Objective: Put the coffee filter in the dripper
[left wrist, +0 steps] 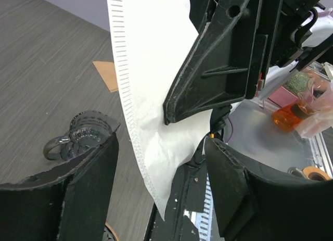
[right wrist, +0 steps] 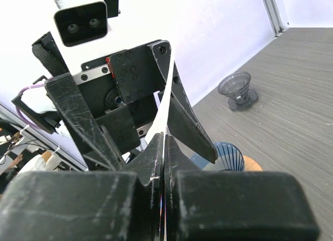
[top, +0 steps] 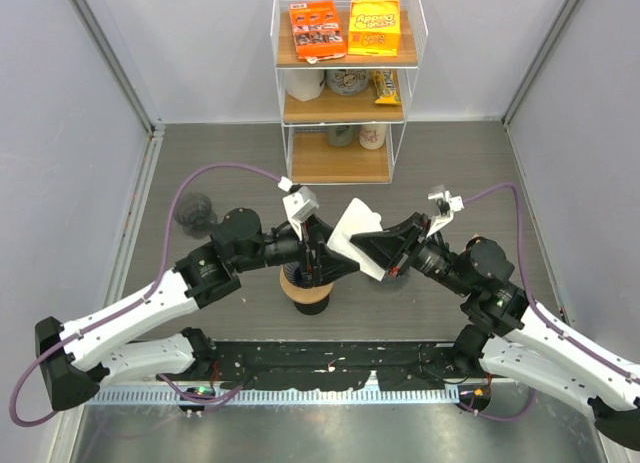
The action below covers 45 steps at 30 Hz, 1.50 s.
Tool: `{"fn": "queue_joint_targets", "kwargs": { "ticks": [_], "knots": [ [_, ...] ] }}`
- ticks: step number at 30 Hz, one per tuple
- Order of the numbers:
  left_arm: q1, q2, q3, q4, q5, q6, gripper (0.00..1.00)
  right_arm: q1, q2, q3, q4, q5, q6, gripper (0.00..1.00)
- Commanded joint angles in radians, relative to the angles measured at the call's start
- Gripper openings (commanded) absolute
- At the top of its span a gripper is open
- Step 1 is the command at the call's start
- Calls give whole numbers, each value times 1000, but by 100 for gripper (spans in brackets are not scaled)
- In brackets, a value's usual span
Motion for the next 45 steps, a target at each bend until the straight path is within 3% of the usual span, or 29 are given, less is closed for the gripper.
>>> {"fn": "queue_joint_targets", "kwargs": {
  "ticks": [1, 7, 9, 12, 13, 15, 16, 18, 21, 23, 31, 39, 45],
  "knots": [
    [10, 10, 14, 78, 17, -20, 68, 3, 2, 21, 52, -21, 1, 5],
    [33, -1, 0, 87, 46, -51, 48, 3, -8, 2, 57, 12, -5, 5],
    [39, -10, -12, 98, 55, -56, 33, 5, -13, -4, 62, 7, -7, 6],
    [44, -26, -23, 102, 56, -53, 0, 6, -16, -5, 60, 6, -15, 8],
    [47, -29, -32, 107, 56, -51, 0, 5, -22, -10, 60, 10, -28, 11],
    [50, -39, -41, 109, 62, -36, 0, 3, -31, -19, 54, 24, -63, 30],
    [51, -42, -47, 98, 62, -26, 0, 4, -39, -21, 36, 30, -74, 48],
    [56, -55, -53, 70, 69, 9, 0, 5, -65, -13, -22, 58, -123, 75],
    [56, -70, -64, 43, 143, 101, 0, 5, -114, -4, -139, 191, -188, 93],
    [56, -73, -59, 17, 187, 145, 0, 4, -160, -8, -170, 262, -223, 99],
    [56, -35, 32, -157, 238, 248, 0, 3, -291, -5, -208, 375, -344, 95],
    [56, 71, 144, -292, 201, 210, 0, 5, -288, 35, -303, 191, -515, 95],
    [56, 128, 178, -358, 256, 201, 0, 3, -245, 84, -394, 280, -539, 95]
  ]
}}
